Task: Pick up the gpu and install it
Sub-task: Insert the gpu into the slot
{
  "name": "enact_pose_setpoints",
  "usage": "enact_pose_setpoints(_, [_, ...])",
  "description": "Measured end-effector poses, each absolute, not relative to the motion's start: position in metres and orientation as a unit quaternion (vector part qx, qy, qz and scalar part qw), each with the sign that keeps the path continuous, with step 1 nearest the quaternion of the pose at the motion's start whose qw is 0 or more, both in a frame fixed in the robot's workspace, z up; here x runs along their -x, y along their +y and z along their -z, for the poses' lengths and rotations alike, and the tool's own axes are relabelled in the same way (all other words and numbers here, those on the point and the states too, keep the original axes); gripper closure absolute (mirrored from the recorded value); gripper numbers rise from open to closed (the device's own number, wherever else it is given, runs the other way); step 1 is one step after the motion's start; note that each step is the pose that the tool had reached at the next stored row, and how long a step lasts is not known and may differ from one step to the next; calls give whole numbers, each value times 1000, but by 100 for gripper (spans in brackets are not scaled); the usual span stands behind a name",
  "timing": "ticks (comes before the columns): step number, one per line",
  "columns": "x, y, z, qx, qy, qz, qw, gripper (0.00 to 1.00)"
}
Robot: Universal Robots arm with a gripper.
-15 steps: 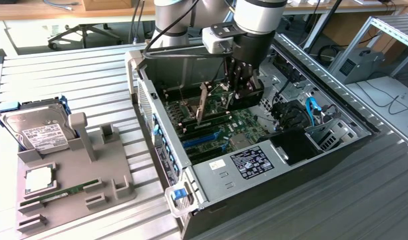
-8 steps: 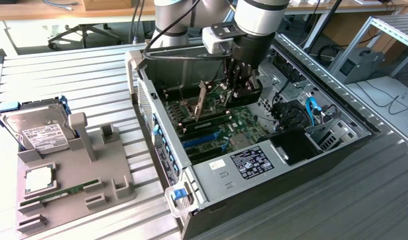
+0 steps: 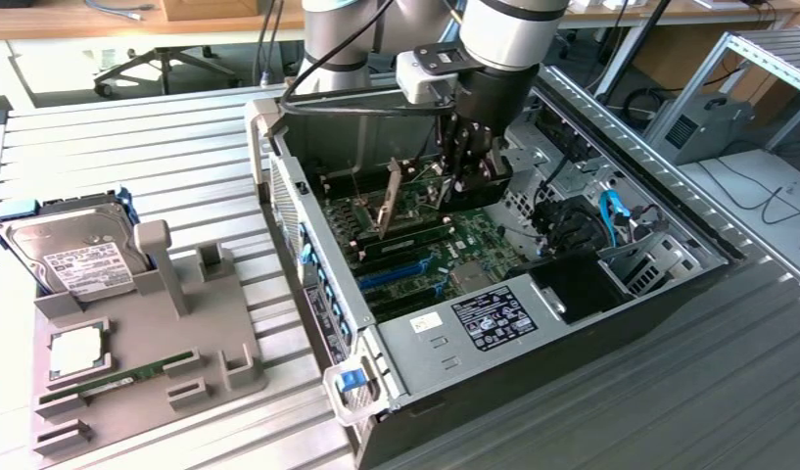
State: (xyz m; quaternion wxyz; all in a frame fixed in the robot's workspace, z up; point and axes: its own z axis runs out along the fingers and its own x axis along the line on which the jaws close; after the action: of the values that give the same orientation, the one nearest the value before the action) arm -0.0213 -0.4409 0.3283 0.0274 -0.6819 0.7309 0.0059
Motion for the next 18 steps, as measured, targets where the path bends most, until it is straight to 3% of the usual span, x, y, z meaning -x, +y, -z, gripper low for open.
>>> enact_pose_setpoints(18, [21,-445,-326,682,731,-6,27,73])
